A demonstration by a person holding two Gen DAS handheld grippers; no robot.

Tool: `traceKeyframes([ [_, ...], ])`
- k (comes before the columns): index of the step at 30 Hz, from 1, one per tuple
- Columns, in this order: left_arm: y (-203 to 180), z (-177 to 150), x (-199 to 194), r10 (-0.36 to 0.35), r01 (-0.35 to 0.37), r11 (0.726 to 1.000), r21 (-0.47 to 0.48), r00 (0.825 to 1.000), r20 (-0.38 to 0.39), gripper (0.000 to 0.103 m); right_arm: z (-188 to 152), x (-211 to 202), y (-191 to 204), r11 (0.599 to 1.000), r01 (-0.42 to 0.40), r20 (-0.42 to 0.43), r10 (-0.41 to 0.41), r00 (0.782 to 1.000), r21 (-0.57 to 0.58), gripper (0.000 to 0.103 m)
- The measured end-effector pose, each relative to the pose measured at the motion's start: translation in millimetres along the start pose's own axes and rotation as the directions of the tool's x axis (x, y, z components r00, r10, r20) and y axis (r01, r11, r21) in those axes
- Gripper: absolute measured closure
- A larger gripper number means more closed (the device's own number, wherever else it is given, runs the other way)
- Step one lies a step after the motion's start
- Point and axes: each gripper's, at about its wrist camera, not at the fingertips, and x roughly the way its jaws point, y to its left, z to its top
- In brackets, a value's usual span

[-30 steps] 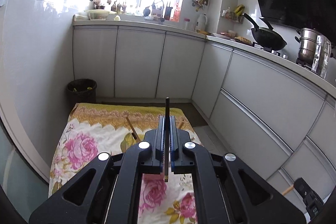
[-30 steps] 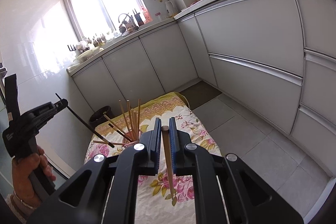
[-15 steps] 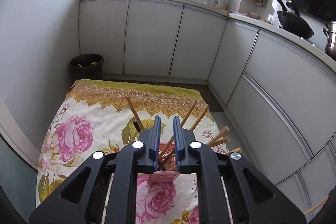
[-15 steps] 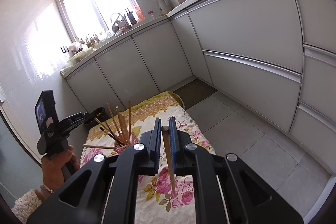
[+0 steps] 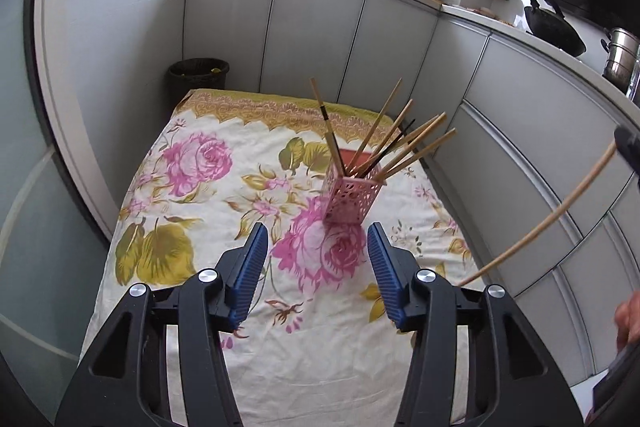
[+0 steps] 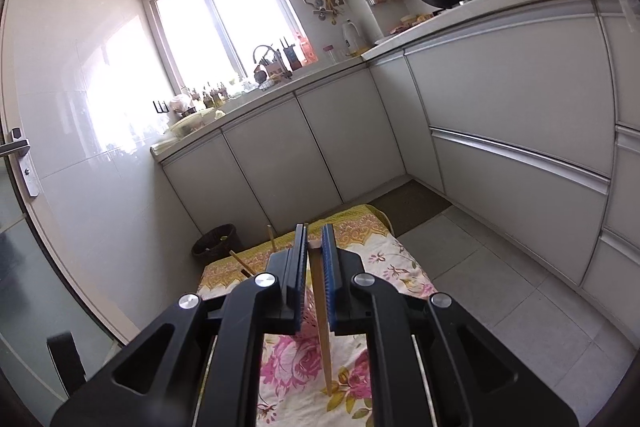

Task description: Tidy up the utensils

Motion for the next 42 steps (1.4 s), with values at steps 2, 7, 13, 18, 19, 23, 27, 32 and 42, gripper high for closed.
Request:
traceKeyframes([
  [2,5.0,-2.7,1.7,0.005,-0.005,1.0,-0.001,1.0,-0.005,0.054,8.0,8.2,18.3,0.999,-0.025,0.033,0.025,0.999,-0.021,0.095],
  [7,16.4,-1.4,1.4,0.002,-0.002,1.0,-0.014,1.0,0.02,0.054,26.8,43.1,57.7,0.997,-0.058,0.1,0.062,0.993,-0.048,0.095],
  [13,38.3,1.8,8.5,-0.018,0.018,0.998,-0.061,1.0,0.006,0.054,27.3,97.2,87.3,0.994,-0.041,0.16,0.057,0.986,-0.096,0.095],
  [18,59.9,5.1,13.3,-0.031,0.03,0.993,-0.113,1.0,-0.006,0.054,14.2,144.1,93.8,0.993,-0.011,0.154,0.03,0.988,-0.119,0.095],
  [19,62.9,5.7,13.7,-0.031,0.03,0.992,-0.12,0.999,-0.006,0.054,7.7,154.3,93.5,0.992,-0.012,0.13,0.029,0.991,-0.127,0.093],
  [23,70.9,8.2,15.8,-0.035,0.033,0.989,-0.143,0.999,-0.009,0.054,-24.8,160.9,77.1,0.994,-0.005,0.077,0.013,0.997,-0.108,0.026],
  [27,67.2,7.6,12.5,-0.04,0.038,0.99,-0.137,0.999,-0.011,0.054,-32.4,132.9,65.8,0.996,0.013,0.059,-0.007,0.998,-0.092,0.024],
  [32,46.6,8.4,-1.6,-0.006,0.008,0.996,-0.086,1.0,0.023,0.028,-33.8,62.9,58.7,0.991,0.073,0.095,-0.063,0.993,-0.11,0.008],
  [42,-36.1,34.0,-114.6,0.11,-0.109,0.994,-0.02,0.956,0.271,0.007,-17.5,-62.0,23.9,0.923,0.375,-0.034,-0.378,0.925,-0.084,0.007],
])
